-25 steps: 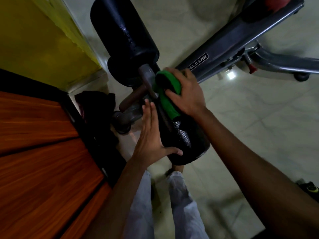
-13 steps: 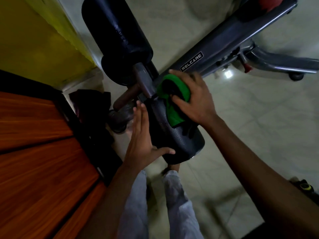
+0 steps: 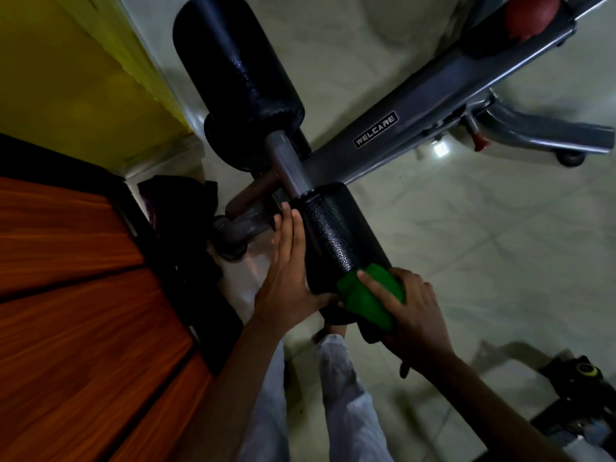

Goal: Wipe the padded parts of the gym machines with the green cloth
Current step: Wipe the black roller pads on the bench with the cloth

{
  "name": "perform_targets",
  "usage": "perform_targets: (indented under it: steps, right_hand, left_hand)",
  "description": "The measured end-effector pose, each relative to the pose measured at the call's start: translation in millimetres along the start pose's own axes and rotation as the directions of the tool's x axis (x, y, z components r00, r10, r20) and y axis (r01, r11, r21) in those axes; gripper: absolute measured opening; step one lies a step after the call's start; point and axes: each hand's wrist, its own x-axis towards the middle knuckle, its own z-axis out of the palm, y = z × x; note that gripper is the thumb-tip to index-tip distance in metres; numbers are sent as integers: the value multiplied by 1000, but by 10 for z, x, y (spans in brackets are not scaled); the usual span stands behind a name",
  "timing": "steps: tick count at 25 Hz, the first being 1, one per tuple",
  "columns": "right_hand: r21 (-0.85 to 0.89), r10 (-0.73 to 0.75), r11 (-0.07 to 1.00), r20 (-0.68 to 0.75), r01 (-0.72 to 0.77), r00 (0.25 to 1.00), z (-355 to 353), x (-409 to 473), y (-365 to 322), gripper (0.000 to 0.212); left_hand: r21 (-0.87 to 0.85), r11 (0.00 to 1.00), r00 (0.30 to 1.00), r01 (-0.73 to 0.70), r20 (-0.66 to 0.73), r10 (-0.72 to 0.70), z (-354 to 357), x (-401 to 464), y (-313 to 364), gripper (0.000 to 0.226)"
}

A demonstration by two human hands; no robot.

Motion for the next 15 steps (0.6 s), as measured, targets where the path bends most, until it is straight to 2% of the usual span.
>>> perform_targets:
  steps: [3, 5, 8, 11, 13, 15]
  right_hand:
    - [28, 31, 999, -33, -30, 999, 2, 196, -66, 69]
    - [21, 34, 999, -64, -33, 997, 34, 681, -165, 67]
    - [84, 119, 990, -52, -115, 992, 57, 1521, -222, 67]
    - [257, 196, 948, -1, -189, 981, 40, 1832, -163, 64]
    - [442, 262, 868, -18, -228, 965, -24, 1782, -83, 60]
    - [542, 321, 807, -70, -234, 945, -118, 1692, 23, 59]
  left_hand:
    - [23, 1000, 1000, -16, -10, 16, 7, 0, -37, 138]
    - [19, 1000, 1000, 8, -3, -8, 11, 22, -61, 141]
    - [59, 998, 1000, 8, 30, -10, 18, 7, -87, 148]
    - [75, 997, 999, 13, 32, -15, 11, 17, -70, 148]
    - [66, 997, 999, 30, 29, -32, 10, -5, -159, 149]
    - [59, 996, 997, 70, 40, -72, -5, -80, -304, 149]
